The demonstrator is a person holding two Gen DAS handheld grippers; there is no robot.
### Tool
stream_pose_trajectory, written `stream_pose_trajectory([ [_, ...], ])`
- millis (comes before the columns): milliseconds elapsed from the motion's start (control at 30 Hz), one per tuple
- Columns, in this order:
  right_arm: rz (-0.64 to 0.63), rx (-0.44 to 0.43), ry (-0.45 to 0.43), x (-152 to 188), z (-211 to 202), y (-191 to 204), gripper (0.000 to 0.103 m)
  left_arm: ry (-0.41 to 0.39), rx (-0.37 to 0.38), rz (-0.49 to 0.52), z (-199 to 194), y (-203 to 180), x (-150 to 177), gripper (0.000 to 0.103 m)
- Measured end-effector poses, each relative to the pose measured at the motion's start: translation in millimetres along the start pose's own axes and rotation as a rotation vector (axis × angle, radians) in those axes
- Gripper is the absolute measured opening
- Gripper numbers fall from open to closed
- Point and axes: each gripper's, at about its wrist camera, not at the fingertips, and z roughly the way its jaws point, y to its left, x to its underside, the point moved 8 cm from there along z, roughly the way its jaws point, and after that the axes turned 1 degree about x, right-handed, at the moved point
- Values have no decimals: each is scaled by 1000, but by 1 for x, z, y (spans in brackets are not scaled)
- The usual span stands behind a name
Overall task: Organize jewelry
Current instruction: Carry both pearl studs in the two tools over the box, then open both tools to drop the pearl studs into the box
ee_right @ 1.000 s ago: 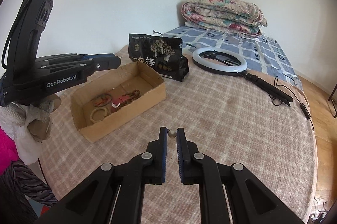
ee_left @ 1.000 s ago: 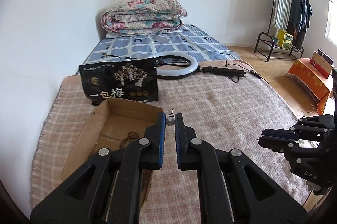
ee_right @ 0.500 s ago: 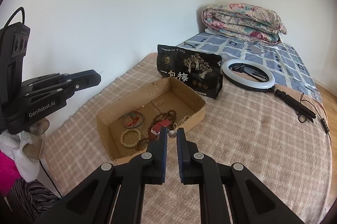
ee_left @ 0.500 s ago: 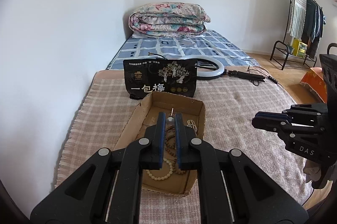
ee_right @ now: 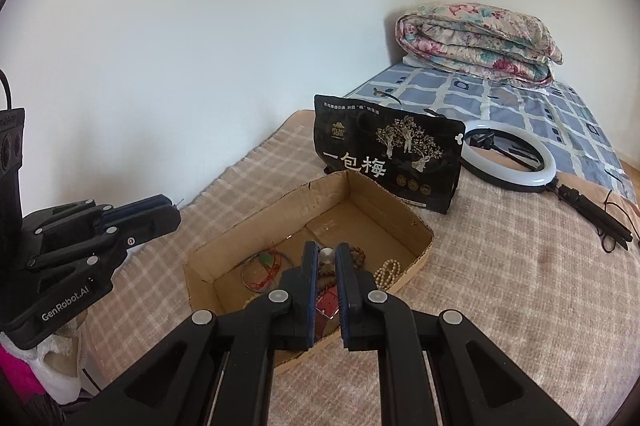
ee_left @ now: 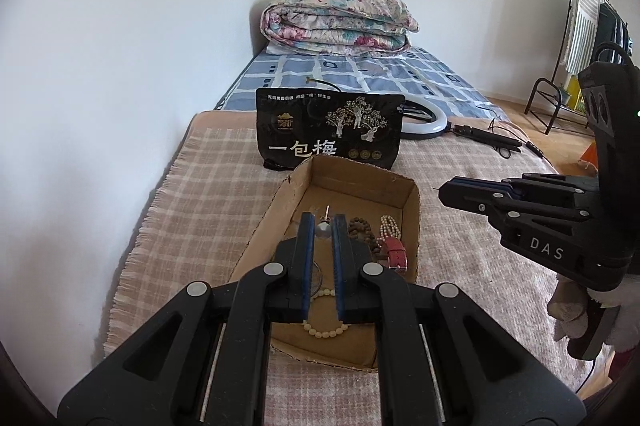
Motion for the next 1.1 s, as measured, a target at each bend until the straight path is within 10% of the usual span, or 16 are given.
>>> stream_pose_trajectory([
  [533,39,6,40,1,37,-8,9,41,-36,-40,23,14,6,7],
  [733,49,18,34,1,37,-12,29,43,-39,-43,25,15,5,7],
  [867,51,39,38,3,36,-15,37,38,-47,-49,27,19,5,39],
  [1100,64,79,27,4,31,-23,61,26,-56,-55,24,21,4,39],
])
